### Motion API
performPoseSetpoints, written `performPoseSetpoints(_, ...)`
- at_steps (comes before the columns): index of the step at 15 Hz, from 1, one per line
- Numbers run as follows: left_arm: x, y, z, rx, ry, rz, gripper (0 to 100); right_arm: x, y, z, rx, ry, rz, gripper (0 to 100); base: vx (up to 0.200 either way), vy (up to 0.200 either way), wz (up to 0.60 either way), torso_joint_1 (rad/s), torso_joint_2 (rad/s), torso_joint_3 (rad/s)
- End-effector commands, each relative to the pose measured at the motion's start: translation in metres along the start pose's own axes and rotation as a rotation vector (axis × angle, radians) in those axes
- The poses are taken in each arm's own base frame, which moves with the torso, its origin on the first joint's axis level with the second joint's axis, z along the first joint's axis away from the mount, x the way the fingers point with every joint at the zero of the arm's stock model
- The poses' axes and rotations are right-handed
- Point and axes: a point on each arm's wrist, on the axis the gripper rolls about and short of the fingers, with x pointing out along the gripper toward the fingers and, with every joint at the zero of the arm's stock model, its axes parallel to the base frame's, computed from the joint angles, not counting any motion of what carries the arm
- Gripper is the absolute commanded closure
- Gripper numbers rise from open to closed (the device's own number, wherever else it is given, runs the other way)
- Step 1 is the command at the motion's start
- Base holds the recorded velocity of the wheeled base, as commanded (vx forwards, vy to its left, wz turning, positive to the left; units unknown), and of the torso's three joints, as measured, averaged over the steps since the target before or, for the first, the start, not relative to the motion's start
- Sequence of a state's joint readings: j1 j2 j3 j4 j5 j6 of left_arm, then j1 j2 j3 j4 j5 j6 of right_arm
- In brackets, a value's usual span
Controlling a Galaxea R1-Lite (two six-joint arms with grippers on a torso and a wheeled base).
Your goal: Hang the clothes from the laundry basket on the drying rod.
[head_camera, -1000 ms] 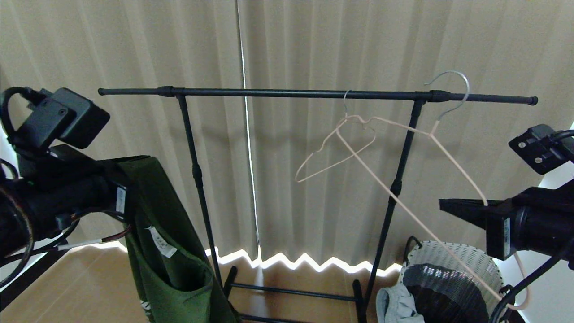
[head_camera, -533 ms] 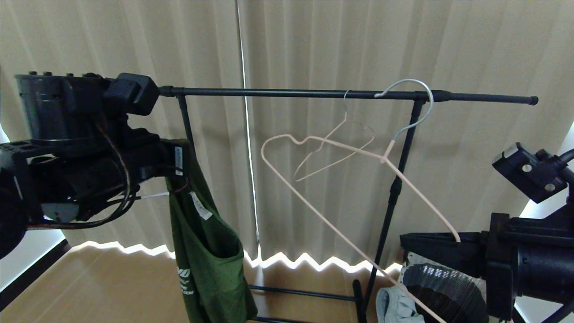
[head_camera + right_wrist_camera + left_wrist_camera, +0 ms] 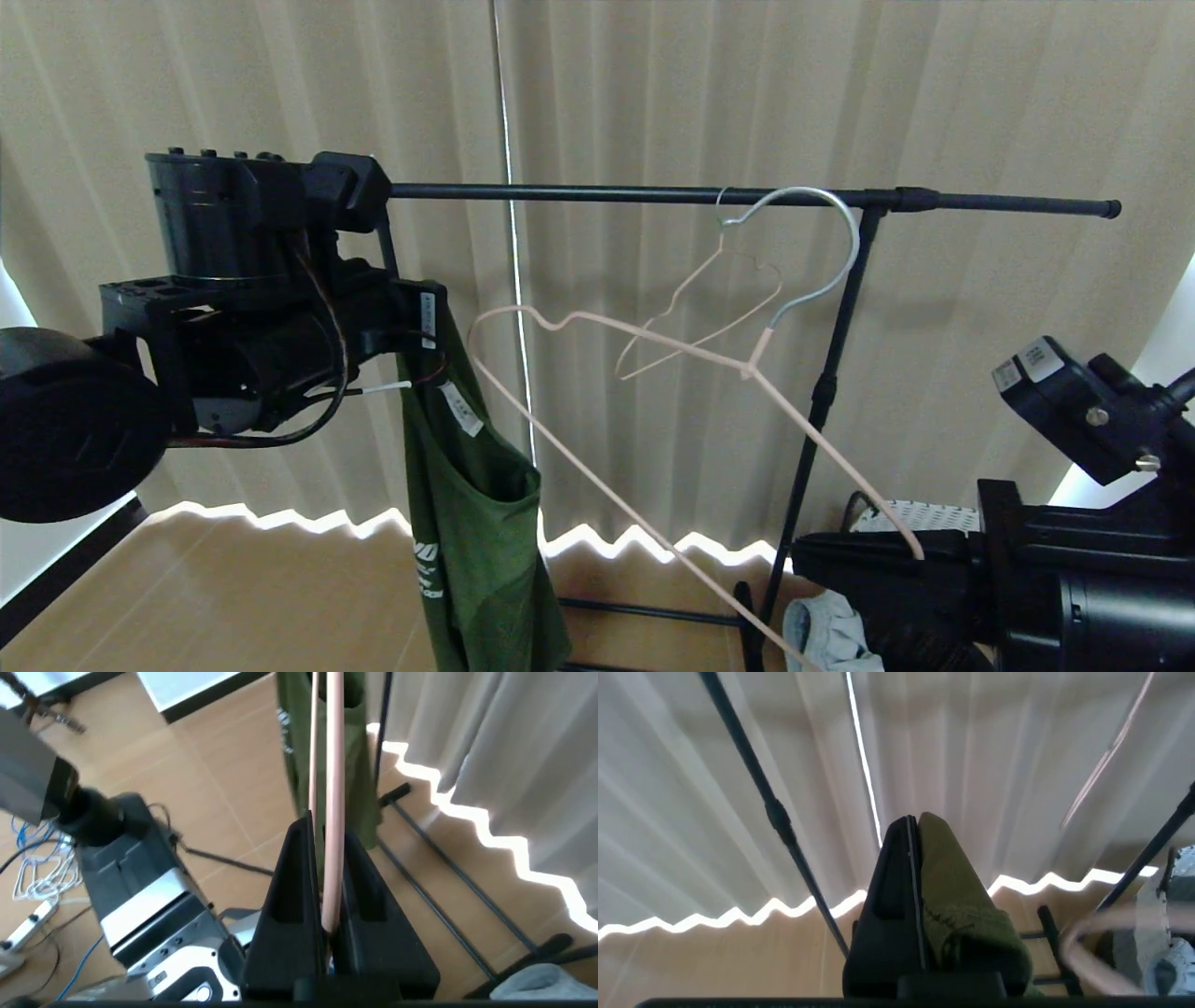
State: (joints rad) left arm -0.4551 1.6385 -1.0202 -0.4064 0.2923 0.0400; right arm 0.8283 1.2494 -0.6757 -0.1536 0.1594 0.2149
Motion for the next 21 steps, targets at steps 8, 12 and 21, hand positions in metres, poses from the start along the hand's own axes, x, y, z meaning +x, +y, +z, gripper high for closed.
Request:
performPoseSetpoints(8, 0.012, 0.000, -0.003, 0.017, -0.012, 0.014, 100, 0.008, 0.009, -0.005, -0.018, 0.047, 0.062, 100, 0.000, 0.000, 0.00, 0.000, 0.00, 0.000)
performPoseSetpoints(12, 0.011, 0.002, -0.005, 0.017, -0.007, 0.022, 100, 0.019, 0.010, -0.005, -0.020, 0.070, 0.077, 100, 0.000, 0.000, 0.00, 0.000, 0.00, 0.000)
performPoseSetpoints(21, -0.004, 0.004, -0.002, 0.019, -0.026, 0.012, 100, 0.054, 0.006, 0.009, -0.016, 0.047, 0.067, 100, 0.000, 0.000, 0.00, 0.000, 0.00, 0.000)
